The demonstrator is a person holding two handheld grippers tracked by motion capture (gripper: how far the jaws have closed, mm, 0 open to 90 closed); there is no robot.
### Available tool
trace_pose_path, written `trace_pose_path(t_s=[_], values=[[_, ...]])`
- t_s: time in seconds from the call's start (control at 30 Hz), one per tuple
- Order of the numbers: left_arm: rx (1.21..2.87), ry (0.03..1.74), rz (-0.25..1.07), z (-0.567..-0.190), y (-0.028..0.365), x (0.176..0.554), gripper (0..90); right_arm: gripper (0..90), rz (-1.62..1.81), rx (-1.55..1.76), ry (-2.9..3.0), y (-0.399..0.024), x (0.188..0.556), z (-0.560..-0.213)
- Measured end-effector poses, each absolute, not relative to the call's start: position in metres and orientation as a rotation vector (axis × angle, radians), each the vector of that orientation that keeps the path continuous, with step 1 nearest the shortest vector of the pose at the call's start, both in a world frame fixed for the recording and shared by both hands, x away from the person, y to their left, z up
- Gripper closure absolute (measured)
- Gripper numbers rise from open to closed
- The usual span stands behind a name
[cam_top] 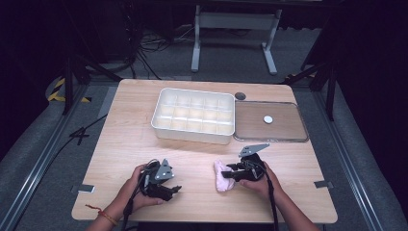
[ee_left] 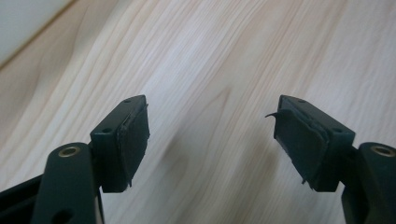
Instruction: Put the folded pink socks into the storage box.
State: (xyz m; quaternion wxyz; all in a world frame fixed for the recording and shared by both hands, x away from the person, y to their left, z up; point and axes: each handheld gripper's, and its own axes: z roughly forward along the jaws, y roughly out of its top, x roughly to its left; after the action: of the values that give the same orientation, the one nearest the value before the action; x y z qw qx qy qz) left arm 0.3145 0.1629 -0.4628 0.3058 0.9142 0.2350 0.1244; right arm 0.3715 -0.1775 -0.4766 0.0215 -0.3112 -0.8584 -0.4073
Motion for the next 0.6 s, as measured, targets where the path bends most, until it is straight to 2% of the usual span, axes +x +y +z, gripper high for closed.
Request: trace_pose_path(t_s=[0.23,0.43,0.6], values=[[2.357,0.717,0.285,-0.475,0.188,0.321,22.5,67.6,-1.251,-0.944,-2.651,-0.176,0.372,-0.476],[2.307,0.732,0.260,-0.481,0.193,0.325,15.4,68.7,-1.240,-0.920,-2.740,-0.171,0.366,-0.471],[2.290,0.752,0.274,-0.482,0.191,0.324,14.7,69.6,-1.238,-0.898,-2.779,-0.170,0.362,-0.467]])
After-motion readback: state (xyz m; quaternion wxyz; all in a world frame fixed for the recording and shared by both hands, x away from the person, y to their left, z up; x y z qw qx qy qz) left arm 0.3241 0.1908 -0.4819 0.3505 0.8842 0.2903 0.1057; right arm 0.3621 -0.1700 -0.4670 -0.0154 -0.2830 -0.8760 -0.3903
